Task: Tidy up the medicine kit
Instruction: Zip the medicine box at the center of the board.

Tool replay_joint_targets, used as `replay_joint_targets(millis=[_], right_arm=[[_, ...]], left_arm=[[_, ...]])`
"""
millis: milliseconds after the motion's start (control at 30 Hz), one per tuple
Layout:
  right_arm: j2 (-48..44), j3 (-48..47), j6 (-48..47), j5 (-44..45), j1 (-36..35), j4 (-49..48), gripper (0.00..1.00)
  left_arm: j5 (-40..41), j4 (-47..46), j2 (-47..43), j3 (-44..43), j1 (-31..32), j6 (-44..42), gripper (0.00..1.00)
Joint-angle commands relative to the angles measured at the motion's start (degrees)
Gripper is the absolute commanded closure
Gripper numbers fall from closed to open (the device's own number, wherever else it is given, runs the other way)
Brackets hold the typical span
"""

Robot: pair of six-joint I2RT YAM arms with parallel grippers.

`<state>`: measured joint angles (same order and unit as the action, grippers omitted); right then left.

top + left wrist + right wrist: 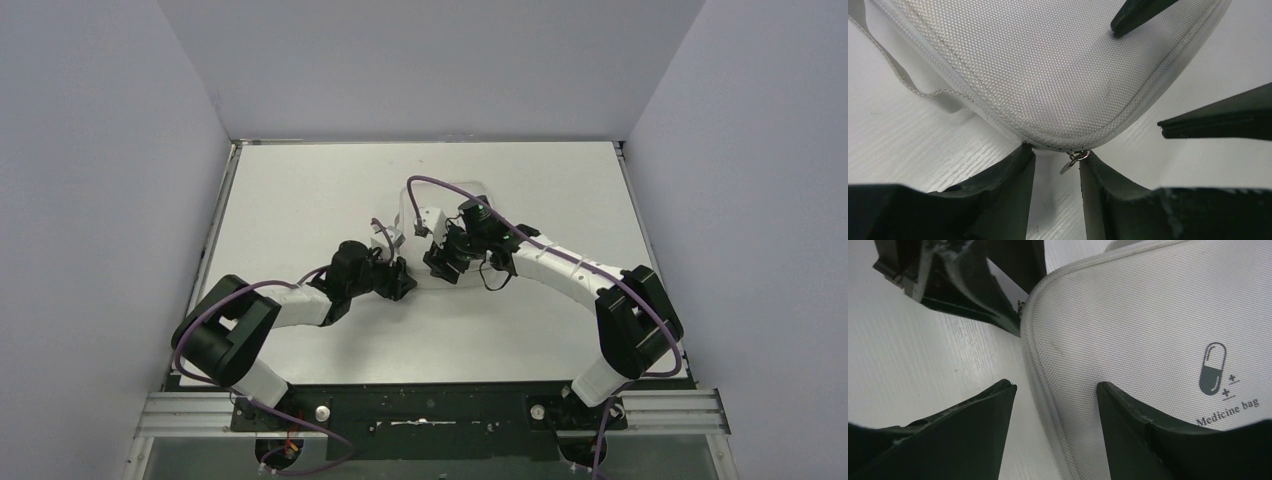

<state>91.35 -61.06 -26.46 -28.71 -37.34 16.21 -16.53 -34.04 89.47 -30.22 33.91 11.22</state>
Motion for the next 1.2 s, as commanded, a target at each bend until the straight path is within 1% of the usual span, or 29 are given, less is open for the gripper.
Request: replay_joint_targets(millis=[0,33,67,167,300,433,533,567,600,667,700,733,800,967,1167], right_arm=[[-2.8,0.5,-1.8,0.4,-1.8,-0.5,0.37],[-3.0,0.7,-1.6,0.8,-1.8,-0.9,0.37],[-3.1,0.8,-1.4,1.1,-1.8,-1.2,0.37],[-3.4,1.4,-1.2,1.2,-1.9,-2.2,0.36],[-3.6,3.2,-1.1,1.0,-2.1,-4.2,0.36],[-3.2,3.7,-2.1,4.9,-2.9,-8.3,0.34],[-0.7,1.9,-4.3,6.9,-3.0,-9.8,0.36],[0.3,1.4,-4.9,7.6,-3.0,-10.0,0.38],[1.2,0.9,-5.4,7.9,-3.0,-9.9,0.44],[2.3,0.6,-6.5,8.7,-2.8,-9.2,0.82],[2.2,0.9,-6.8,9.8,-2.8,-9.4,0.98],[1.7,1.6,-7.1,10.5,-2.7,-9.5,1.0],[0.1,3.5,-8.0,10.9,-2.4,-9.8,1.0],[-4.0,7.3,-10.0,8.9,-1.5,-9.5,1.0],[-5.2,8.9,-10.3,7.2,-0.5,-9.7,1.0]], left_arm=[[1.2,-9.1,-1.6,-0.4,-0.3,-3.5,0.73],[2.4,-9.3,-1.8,-0.2,-0.3,-3.6,0.88],[3.7,-9.0,-1.9,-0.3,-0.4,-3.6,1.0],[6.3,-8.2,-2.1,0.0,-0.4,-3.5,1.0],[6.9,-8.1,-3.3,0.7,-0.1,-3.2,1.0],[8.0,-7.6,-5.6,1.9,0.9,-2.8,1.0],[7.5,-8.0,-6.8,2.6,1.1,-2.5,1.0],[6.8,-7.9,-7.2,2.7,1.1,-2.6,1.0],[5.5,-7.6,-7.4,2.7,1.1,-2.7,1.0],[4.7,-6.0,-8.1,2.2,1.0,-3.4,1.0],[4.9,-5.1,-8.4,2.1,0.9,-3.5,1.0],[5.3,-4.4,-8.7,1.9,0.6,-3.8,1.0],[6.5,-1.7,-8.9,1.2,-0.4,-3.8,1.0],[5.9,-0.4,-9.1,1.3,-4.5,-2.0,1.0],[5.7,2.3,-10.2,0.8,-6.6,-2.0,1.0]])
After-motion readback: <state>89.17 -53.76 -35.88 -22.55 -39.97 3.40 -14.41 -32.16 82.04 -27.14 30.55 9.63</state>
